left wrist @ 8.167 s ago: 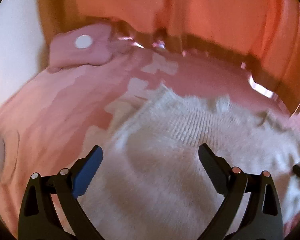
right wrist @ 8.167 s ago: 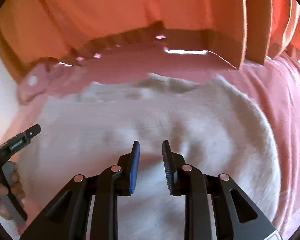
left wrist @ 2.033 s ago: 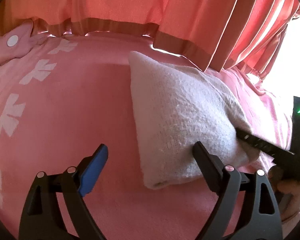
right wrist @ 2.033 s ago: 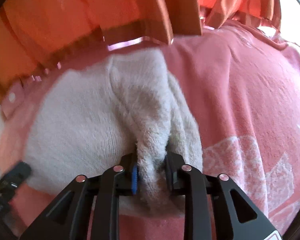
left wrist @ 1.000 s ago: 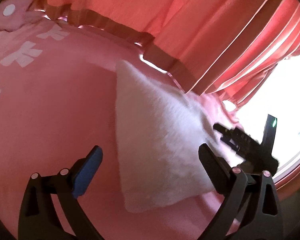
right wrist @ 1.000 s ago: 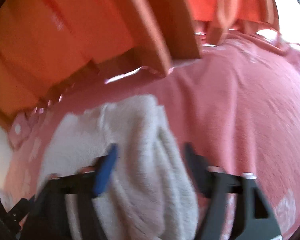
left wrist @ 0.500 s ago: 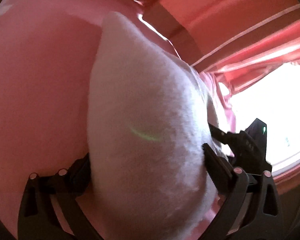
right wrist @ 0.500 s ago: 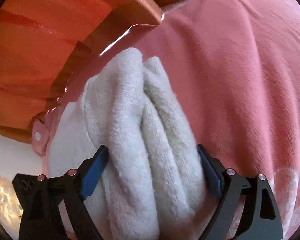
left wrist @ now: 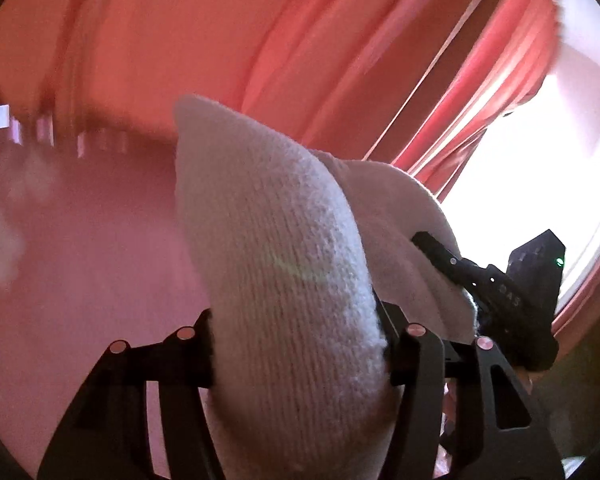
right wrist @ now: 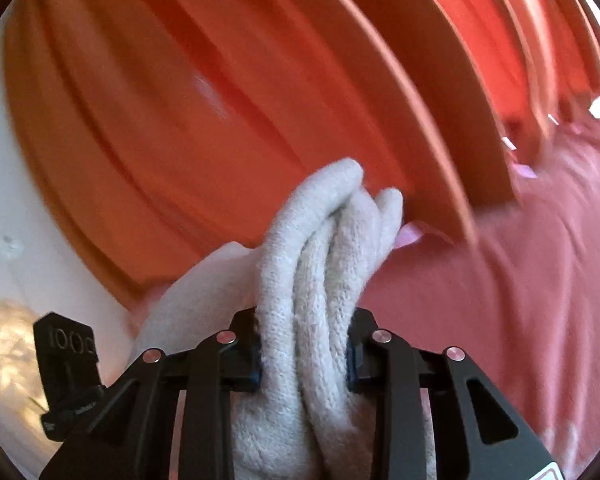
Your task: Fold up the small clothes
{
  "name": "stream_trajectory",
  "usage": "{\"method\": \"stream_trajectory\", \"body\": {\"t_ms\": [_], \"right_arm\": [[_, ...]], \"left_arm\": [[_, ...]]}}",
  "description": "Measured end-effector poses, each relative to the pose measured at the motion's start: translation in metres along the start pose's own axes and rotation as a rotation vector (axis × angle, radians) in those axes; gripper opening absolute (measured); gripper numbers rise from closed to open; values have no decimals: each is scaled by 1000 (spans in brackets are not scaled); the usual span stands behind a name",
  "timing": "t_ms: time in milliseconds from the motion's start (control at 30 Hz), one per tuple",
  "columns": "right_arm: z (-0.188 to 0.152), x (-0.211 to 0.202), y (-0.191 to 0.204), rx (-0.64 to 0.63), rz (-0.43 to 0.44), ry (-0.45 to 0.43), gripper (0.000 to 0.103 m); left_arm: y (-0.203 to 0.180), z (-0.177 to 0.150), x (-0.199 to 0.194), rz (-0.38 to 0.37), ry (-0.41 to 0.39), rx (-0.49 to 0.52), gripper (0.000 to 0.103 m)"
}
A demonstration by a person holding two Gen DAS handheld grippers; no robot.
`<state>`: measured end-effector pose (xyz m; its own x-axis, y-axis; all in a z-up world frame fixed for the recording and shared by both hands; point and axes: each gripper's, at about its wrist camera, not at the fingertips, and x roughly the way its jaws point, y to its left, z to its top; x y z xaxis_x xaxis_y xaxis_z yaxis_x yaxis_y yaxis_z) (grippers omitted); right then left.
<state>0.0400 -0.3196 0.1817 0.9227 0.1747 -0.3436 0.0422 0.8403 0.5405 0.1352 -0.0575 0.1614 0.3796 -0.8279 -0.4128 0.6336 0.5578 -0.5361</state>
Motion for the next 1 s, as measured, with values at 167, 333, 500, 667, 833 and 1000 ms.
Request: {"method": "stream_trajectory", "body": {"t_ms": [167, 333, 500, 667, 833, 1000], "right_arm": [[-6, 72, 8, 38, 67, 111, 43], [-70, 148, -38, 117, -118, 326, 46], [-73, 150, -36, 151, -94, 335, 82], [-82, 193, -34, 178, -67, 444, 85], [-108, 233, -34, 133, -115, 547, 82], [-86, 218, 3, -45, -77, 435, 34]], "left_arm": [[34, 22, -30, 118, -85, 33, 73], [156, -10, 10, 386, 60, -248, 73], [165, -10, 0, 349, 35, -318, 88], [160, -17, 24, 417, 112, -307, 93], [188, -30, 31, 383, 162, -450, 96], [177, -21, 31, 368, 110, -378, 67]]}}
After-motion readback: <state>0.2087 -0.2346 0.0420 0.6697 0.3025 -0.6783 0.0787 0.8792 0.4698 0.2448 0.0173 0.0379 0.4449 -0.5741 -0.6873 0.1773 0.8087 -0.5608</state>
